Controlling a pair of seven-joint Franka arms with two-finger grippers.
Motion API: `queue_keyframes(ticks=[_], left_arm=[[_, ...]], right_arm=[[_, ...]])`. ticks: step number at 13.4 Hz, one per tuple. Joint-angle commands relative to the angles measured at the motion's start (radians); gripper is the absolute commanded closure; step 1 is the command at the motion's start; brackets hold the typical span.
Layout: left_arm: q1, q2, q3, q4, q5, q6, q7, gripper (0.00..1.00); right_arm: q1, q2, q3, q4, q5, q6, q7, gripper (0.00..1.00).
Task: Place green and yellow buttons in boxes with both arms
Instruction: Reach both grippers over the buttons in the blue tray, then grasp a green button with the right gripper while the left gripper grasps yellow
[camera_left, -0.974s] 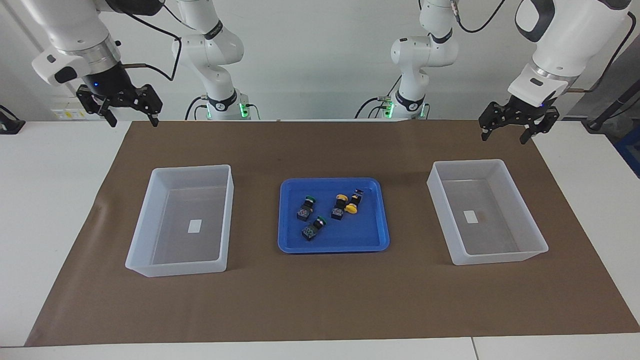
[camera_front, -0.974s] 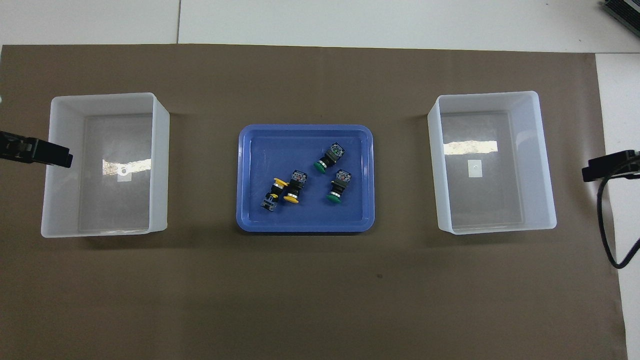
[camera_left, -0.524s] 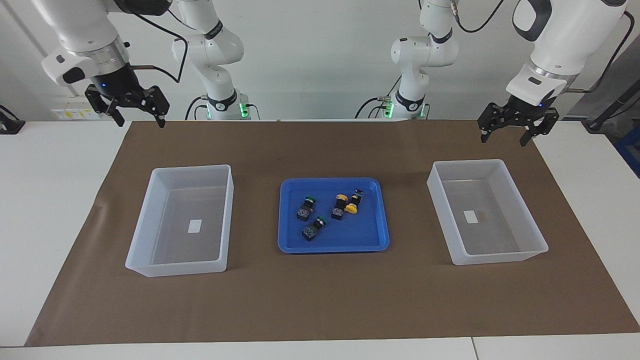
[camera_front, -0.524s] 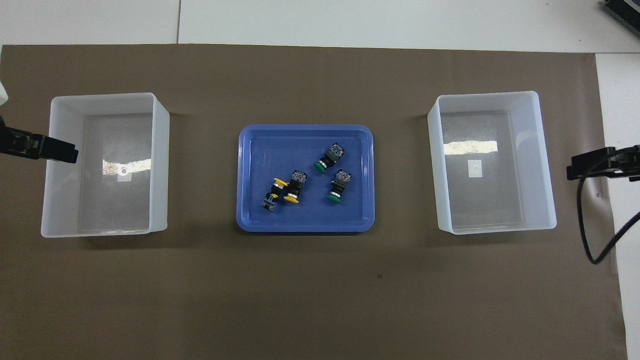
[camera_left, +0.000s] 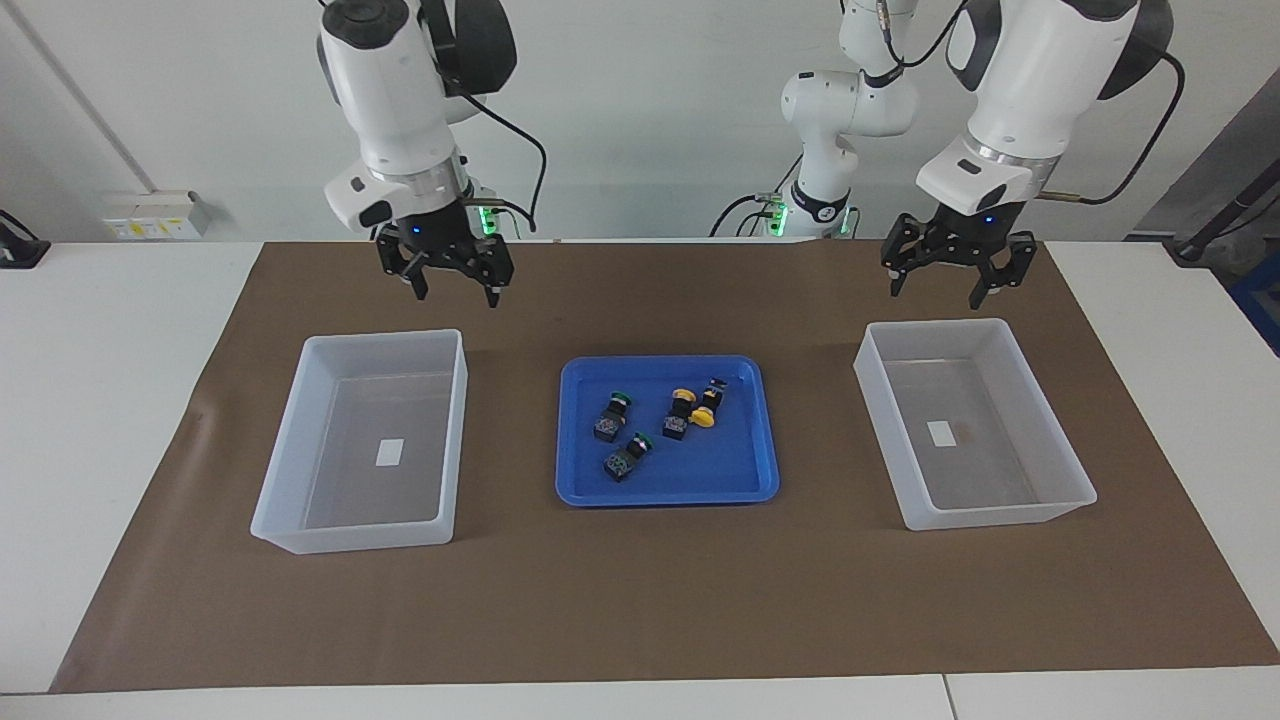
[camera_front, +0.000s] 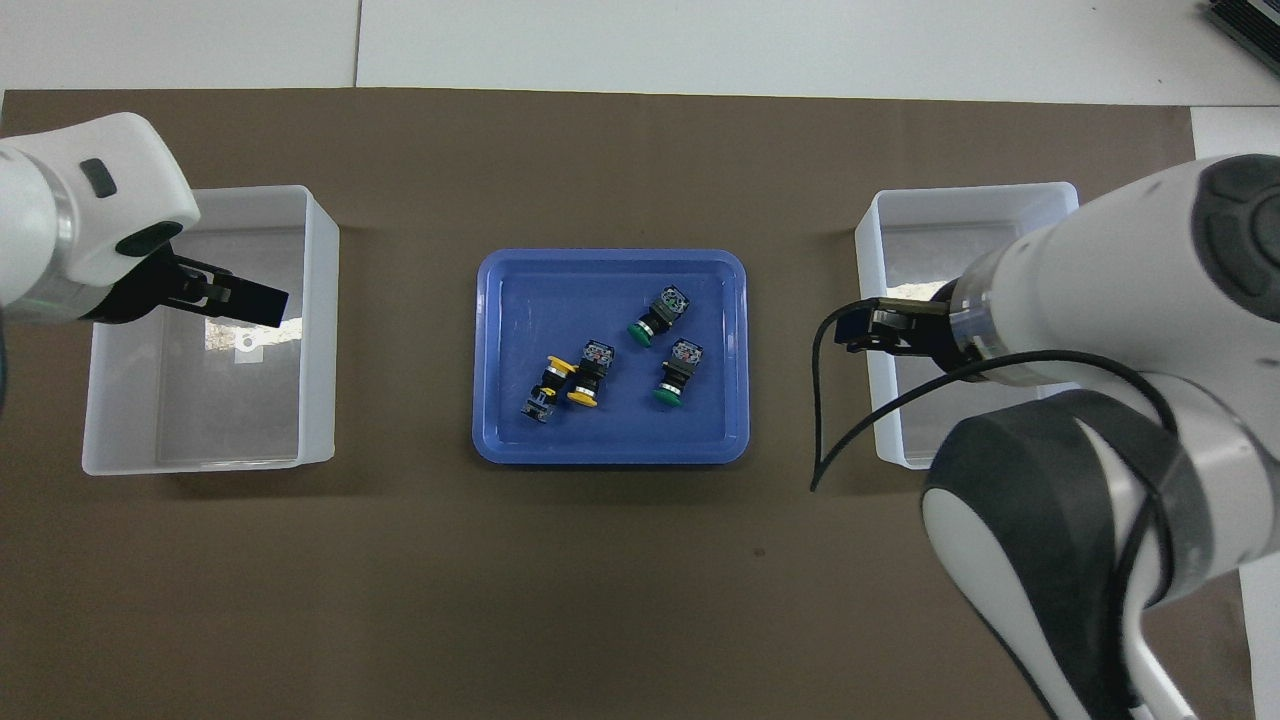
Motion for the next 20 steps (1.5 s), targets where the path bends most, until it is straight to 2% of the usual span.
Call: queue_keyframes(ticks=[1,4,7,9,11,18,20], left_arm=[[-0.085,-0.027,0.013,-0.083,0.009,0.077,-0.074,0.00],[-0.117,-0.021,0.011,-0.163,0.005,0.166,-0.104,0.00],[-0.168,-0.015,0.011,-0.267,-0.052,0.282,-0.104,0.00],[-0.214,0.012,0.011,-0.301,-0.052,0.344,-0.104,0.00],[-0.235,0.031,0.011,-0.348,-0.052,0.417,-0.101,0.00],[-0.277,0.031,0.011,-0.500,-0.052,0.592,-0.100,0.00],[-0.295,0.071,0.011,-0.516,-0.052,0.641,-0.094,0.00]], right_arm=[[0.074,0.105,-0.003,-0.005,0.041,0.111,0.108,0.00],[0.156,0.222,-0.003,-0.019,0.062,0.278,0.217,0.00],[0.170,0.268,-0.003,-0.084,0.085,0.386,0.213,0.00],[0.191,0.282,-0.003,-0.147,0.085,0.481,0.214,0.00],[0.198,0.323,-0.003,-0.139,0.085,0.509,0.213,0.00],[0.213,0.394,-0.003,-0.140,0.085,0.589,0.207,0.00],[0.214,0.396,-0.003,-0.142,0.085,0.596,0.208,0.20]])
